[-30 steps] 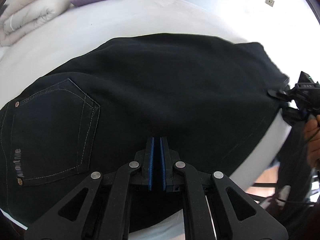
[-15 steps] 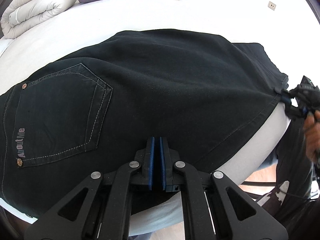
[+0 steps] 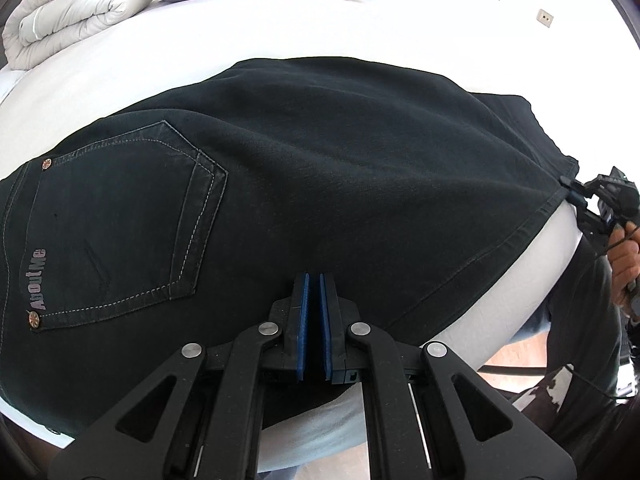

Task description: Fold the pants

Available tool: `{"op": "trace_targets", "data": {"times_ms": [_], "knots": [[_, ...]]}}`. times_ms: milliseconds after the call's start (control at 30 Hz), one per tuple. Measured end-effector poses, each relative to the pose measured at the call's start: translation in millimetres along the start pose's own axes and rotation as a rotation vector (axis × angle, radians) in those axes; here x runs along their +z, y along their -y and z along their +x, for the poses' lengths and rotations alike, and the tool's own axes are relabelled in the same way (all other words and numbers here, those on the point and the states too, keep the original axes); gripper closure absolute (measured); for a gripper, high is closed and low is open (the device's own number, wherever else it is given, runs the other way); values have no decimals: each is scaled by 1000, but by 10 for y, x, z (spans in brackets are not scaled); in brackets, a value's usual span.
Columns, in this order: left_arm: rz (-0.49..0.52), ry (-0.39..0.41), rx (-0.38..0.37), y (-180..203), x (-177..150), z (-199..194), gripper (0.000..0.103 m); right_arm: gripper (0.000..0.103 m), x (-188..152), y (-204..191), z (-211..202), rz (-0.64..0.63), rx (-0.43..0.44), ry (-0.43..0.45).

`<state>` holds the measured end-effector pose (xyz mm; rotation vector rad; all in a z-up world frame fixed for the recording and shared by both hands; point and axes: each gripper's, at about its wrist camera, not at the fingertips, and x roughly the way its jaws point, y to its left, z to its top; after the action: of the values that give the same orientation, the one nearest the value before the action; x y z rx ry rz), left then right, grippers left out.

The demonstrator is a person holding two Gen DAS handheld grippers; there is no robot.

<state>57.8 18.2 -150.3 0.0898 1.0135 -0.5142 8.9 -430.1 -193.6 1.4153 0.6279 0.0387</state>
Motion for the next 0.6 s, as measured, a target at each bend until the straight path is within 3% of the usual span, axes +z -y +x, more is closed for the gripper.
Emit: {"op": "trace_targets", "data": {"times_ms": [67,133,233,433,533,567,600], "knots": [[-2,2,2,-5,-4,1,98,77,135,5,-69,23,20,49],[-8,4,-1,-17,-5,-6,98,76,266,24,-163,37,21,104],[-9,6,-1,-30,-9,-9,98,101,371,148,-245,66,-14,129],[-17,9,-6,-47,-20,-14,98,101,323,59,-229,-12,-46,129],[-34,19,-9,-48,-12,-33,98,89,385,-63,-442,-59,-127,190],[-39,21,-10,-51,-3,-55,98,71,397,-119,-562,-82,-186,248],[-40,22,-7,-45,15,-92,97,65,391,-203,-660,-107,-232,310]]}}
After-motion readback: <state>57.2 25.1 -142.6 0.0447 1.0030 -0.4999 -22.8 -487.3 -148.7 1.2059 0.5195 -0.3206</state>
